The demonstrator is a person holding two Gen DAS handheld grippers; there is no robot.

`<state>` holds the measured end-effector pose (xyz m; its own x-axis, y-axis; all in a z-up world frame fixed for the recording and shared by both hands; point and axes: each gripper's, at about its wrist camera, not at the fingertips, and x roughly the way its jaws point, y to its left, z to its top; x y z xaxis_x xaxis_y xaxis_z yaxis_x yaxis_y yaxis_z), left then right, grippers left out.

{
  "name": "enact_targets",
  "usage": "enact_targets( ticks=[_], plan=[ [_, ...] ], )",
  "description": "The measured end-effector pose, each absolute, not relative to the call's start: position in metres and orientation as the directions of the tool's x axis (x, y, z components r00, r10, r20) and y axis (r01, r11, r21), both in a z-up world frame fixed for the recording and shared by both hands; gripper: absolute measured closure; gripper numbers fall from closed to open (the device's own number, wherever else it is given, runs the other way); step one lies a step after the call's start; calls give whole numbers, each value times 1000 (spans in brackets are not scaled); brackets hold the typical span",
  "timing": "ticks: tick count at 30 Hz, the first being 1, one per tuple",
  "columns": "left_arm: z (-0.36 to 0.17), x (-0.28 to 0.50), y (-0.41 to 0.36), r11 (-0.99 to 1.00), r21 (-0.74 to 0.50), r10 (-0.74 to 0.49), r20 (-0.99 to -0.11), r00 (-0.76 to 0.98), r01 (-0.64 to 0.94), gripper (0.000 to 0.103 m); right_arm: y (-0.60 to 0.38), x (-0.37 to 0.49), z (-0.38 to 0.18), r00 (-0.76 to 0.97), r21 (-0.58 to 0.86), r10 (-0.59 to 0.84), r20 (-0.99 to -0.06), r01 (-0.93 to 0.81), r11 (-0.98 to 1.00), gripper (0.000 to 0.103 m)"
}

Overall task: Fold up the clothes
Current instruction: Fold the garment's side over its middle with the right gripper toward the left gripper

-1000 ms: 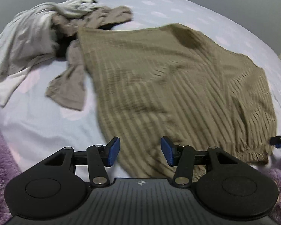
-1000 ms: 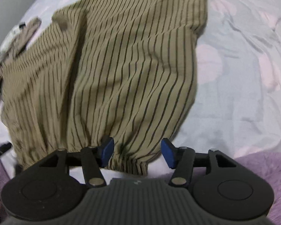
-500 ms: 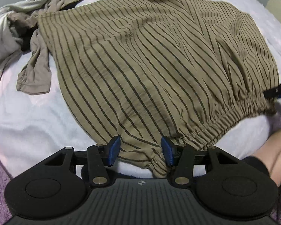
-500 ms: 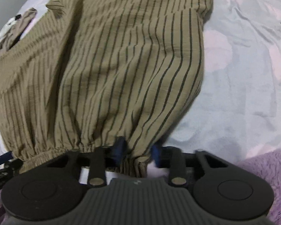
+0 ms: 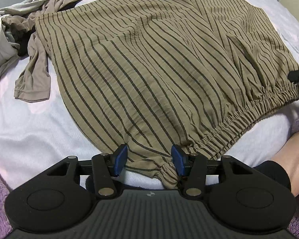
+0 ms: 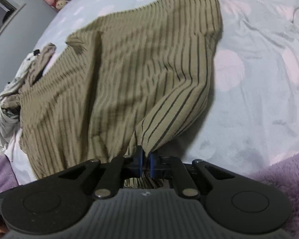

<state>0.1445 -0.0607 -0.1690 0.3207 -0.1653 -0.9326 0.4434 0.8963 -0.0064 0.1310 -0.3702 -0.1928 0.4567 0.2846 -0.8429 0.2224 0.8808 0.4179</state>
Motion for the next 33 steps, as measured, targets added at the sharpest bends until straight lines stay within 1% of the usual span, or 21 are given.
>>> enact_targets(
  ticks=[2,5,8,9,10,11,15,19,20,21,27,33],
  plan=[
    [-169,144,-61,895,-5,-164,-933,319,446,57,-354,148,-184,473,414,284,-834,197,889,95],
    [-170,144,-61,896,-11,-167,-934,315,445,57,-345,129,-159,500,368,264,-825,120,922,96],
    [-168,145,-58,901,-28,-180,-932,314,433,57,-317,131,-142,524,309,254,-813,19,951,96],
    [-167,145,-56,903,-35,-187,-930,318,428,59,-308,132,-136,530,300,259,-807,-10,954,96],
    [-164,145,-53,906,-46,-197,-926,323,421,63,-304,127,-131,534,296,267,-802,-34,955,96],
    [-160,145,-49,909,-60,-211,-920,330,413,64,-299,124,-126,538,289,274,-797,-59,955,96],
    [-139,147,-32,914,-148,-297,-878,375,377,65,-263,137,-122,555,241,284,-782,-150,959,96],
    [-124,154,-24,922,-195,-328,-850,411,334,66,-244,129,-114,541,262,333,-772,-207,943,96],
    [-123,156,-22,924,-203,-332,-848,414,325,67,-239,129,-114,533,276,355,-768,-225,935,96],
    [-122,159,-18,924,-213,-337,-847,412,318,71,-233,129,-113,524,288,373,-766,-240,927,96],
    [-123,162,-7,919,-253,-363,-843,396,302,77,-197,131,-122,450,324,445,-774,-322,889,96],
    [-123,162,-1,920,-263,-366,-843,394,290,78,-165,137,-141,362,363,483,-797,-351,863,97]
  ],
)
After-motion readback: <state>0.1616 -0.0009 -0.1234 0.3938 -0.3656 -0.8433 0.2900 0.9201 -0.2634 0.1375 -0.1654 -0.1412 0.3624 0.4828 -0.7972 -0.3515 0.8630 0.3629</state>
